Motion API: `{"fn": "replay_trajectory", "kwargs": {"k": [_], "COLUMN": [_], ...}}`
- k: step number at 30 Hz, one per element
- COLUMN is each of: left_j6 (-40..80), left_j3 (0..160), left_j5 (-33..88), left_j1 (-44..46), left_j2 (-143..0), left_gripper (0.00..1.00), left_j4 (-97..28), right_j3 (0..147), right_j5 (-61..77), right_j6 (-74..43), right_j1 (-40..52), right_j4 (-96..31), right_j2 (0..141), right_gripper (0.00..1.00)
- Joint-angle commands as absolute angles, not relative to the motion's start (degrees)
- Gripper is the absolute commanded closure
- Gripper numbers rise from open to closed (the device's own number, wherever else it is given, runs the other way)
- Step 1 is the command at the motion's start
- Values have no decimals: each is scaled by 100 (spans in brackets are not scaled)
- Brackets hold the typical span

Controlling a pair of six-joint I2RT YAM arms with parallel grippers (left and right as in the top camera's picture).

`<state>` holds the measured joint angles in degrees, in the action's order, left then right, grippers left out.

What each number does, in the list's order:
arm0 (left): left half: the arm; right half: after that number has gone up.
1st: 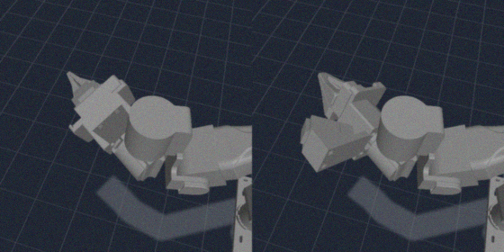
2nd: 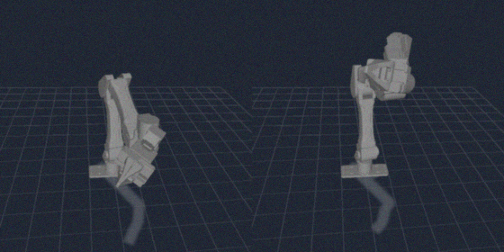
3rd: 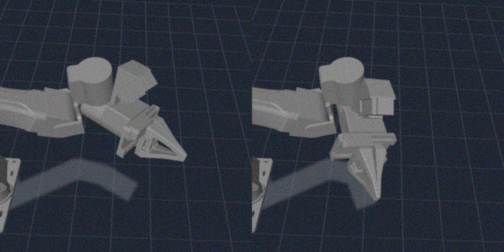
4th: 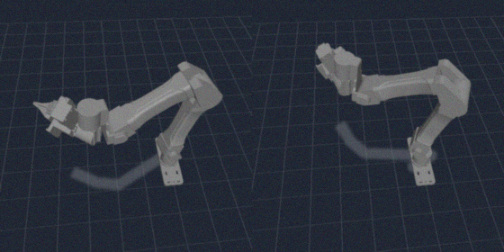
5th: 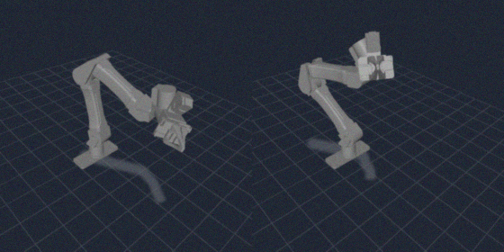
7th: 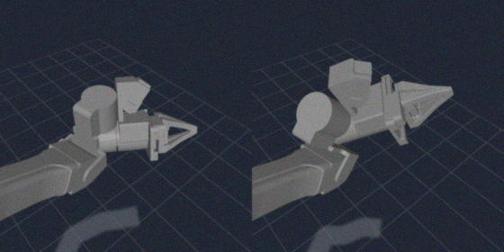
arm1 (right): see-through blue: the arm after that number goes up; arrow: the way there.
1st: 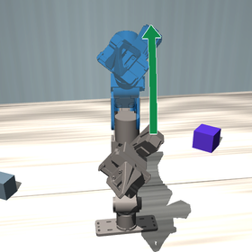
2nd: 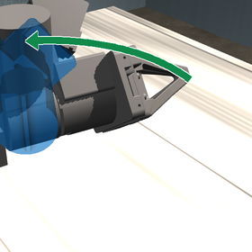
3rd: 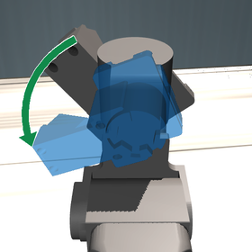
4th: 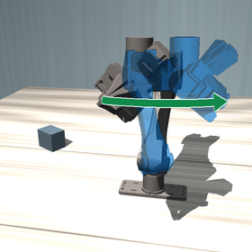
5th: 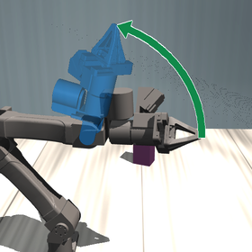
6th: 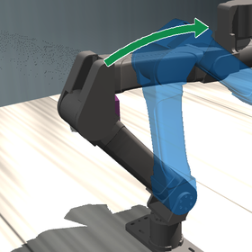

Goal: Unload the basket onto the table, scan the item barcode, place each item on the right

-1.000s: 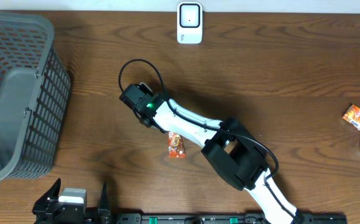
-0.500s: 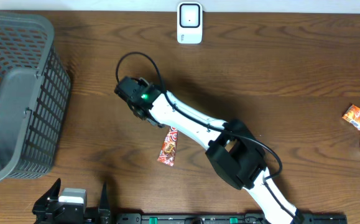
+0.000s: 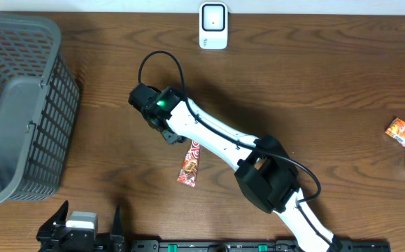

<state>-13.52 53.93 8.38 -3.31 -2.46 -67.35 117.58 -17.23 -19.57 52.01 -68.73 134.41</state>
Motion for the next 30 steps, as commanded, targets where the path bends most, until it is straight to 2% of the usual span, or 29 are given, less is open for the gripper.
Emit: {"fn": "replay_trajectory", "kwargs": {"k": [1,4,14,20,21,24,25,30], "left_j6": [-1363,-1363,-1363,-1363,-1363,-1363,-1363,-1363], "left_j3": [5422,5422,5422,5422,5422,5422,5422,5422], "left_j5": [786,786,786,786,786,786,786,786], "left_j1": [-318,-318,-318,-318,-318,-318,-318,-318], "left_j2": [-231,-231,-231,-231,-231,-231,-231,-231], "left_gripper": [3,4,4,3,4,4,4,4], "left_j4": [-6731,-6731,-6731,-6731,-6731,-6731,-6731,-6731], "right_j3": [11679,11539,11255,11017,10956,10818,10796,10787], "right_j5": [-1538,-1538,-1682,-1708,-1708,-1702,-1704,-1684], "right_j6": [-2438,-2598,-2633,-2665,-2679,-2681,-2731,-2764], "right_j1": [5251,5242,5216,5151,5137,5127,5127,5127], "right_j4": [-6906,-6934,-6855,-6788,-6757,-6628,-6619,-6591], "right_j2": [13472,13472,13472,13472,13472,13472,13472,13472], "right_gripper": [55,61,57,58,64,91,97,99]}}
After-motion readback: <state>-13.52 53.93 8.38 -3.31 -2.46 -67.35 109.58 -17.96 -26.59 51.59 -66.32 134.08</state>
